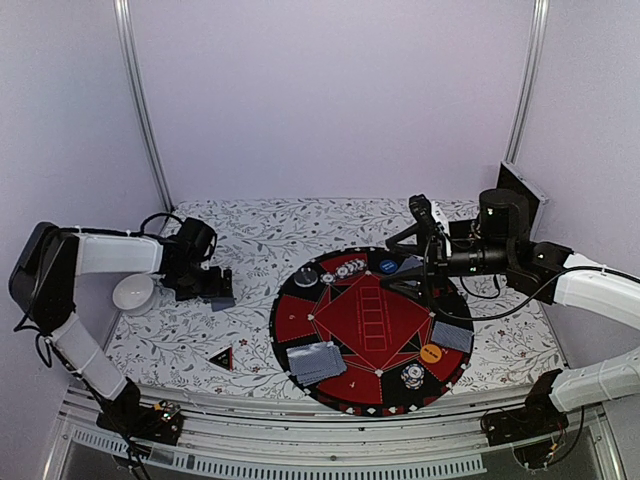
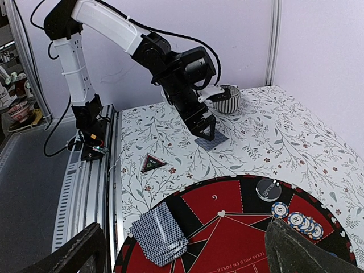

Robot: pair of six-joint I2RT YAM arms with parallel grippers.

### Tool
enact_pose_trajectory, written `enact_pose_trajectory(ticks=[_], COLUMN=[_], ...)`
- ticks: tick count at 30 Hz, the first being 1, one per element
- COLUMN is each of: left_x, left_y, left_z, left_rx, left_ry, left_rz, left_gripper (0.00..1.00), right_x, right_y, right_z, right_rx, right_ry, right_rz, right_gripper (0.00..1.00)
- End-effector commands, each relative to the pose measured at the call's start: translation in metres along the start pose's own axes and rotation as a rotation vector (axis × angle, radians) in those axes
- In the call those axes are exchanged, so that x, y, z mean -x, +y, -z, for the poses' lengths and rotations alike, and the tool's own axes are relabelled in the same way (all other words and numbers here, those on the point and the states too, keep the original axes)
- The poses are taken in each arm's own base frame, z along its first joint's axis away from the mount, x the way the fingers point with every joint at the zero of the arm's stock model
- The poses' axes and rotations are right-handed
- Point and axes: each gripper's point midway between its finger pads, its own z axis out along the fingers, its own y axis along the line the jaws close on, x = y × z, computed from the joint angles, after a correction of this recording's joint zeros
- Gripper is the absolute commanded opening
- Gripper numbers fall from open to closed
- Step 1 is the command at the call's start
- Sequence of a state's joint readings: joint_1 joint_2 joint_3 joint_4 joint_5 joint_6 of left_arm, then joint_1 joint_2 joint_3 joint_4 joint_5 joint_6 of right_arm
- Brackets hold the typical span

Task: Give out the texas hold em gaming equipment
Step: Pick up the poker card from the center of the board.

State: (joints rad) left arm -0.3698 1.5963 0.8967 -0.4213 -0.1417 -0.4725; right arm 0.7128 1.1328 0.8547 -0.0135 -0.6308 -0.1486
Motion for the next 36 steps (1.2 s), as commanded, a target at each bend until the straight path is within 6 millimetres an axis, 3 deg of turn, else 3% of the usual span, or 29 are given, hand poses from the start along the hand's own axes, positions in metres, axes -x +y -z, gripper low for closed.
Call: enact_pose_trajectory(ticks=[1, 6, 9, 14, 19, 27, 36], left_x=[0.009, 0.015, 0.004, -0.009, -0.020, -0.059, -0.068], left_y=[-0.012, -0.010, -0.007, -0.019, -0.020, -0.032, -0.045], left_z=[-0.020, -0.036, -0.049, -0.058, -0.057, -0.055, -0.030], left_rx=[-0.045, -0.008, 0.014, -0.054, -0.010, -0.002, -0.078], left_ry=[-0.006, -0.013, 0.041, 0.082, 0.116, 0.208, 0.170], left_rz=[0.083, 0.083, 0.063, 0.045, -0.057, -0.181, -0.285], left_gripper=[0.98, 0.98, 0.98, 0.98, 0.88, 0.74, 0.60], right_x=[-0.003, -0.004, -0.006, -0.007, -0.005, -0.005, -0.003], right_y=[0.001, 0.002, 0.002, 0.002, 0.001, 0.002, 0.002], right_z=[-0.001, -0.001, -0.001, -0.002, -0.001, -0.002, 0.000], right_rx=[0.009, 0.017, 0.015, 0.012, 0.011, 0.013, 0.009], right_ry=[-0.008, -0.006, -0.005, -0.003, -0.007, -0.008, -0.012], right_rz=[-0.006, -0.013, -0.016, -0.014, -0.008, -0.014, -0.011], right_gripper=[0.99, 0.99, 0.99, 0.99, 0.99, 0.99, 0.99])
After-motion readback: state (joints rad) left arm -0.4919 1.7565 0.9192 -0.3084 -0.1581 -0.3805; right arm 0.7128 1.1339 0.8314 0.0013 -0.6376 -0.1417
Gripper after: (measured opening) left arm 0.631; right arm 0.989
